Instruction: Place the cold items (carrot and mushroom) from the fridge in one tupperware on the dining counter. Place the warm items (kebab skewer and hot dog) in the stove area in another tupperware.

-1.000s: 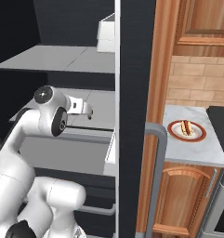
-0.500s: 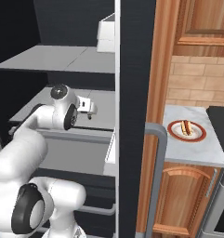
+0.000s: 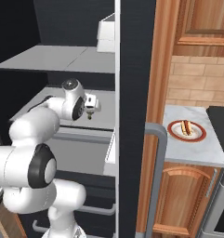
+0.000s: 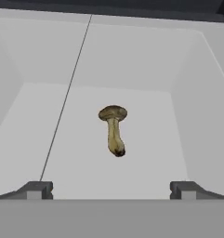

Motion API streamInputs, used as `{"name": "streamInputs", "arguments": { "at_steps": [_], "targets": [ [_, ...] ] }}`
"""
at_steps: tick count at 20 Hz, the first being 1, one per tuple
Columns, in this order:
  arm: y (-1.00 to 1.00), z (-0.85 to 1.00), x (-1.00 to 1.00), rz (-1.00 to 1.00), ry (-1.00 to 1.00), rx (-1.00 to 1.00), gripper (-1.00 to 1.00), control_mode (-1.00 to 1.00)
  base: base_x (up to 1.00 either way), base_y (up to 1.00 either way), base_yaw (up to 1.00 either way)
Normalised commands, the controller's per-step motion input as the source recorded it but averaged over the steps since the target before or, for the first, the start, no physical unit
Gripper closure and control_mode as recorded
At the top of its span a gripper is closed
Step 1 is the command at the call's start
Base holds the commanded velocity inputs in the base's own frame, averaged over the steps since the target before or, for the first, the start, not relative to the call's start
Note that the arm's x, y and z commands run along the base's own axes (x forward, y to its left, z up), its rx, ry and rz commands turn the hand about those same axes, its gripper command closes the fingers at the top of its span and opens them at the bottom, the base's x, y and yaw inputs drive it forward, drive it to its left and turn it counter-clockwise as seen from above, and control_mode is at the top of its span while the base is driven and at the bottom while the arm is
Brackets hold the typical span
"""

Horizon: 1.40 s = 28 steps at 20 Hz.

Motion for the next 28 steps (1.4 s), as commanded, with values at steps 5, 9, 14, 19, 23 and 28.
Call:
{"name": "streamInputs", "arguments": {
  "at_steps": [5,9,14,19,23,28],
  "targets": [
    [0.02,-0.31,0.40,0.00,0.03,0.00,-1.00,-1.00,0.00,0.00,0.00],
    [0.00,-0.51,0.66,-0.03,0.08,0.00,-1.00,-1.00,0.00,0.00,0.00],
    [0.02,-0.46,0.59,-0.03,0.11,-0.01,-1.00,-1.00,0.00,0.00,0.00],
    [0.01,-0.30,0.44,-0.01,0.09,0.00,-1.00,-1.00,0.00,0.00,0.00],
    [0.00,-0.21,0.05,0.00,0.06,0.03,-1.00,-1.00,0.00,0.00,0.00],
    [0.00,-0.28,-0.14,-0.04,0.03,0.05,-1.00,-1.00,0.00,0.00,0.00]
  ]
}}
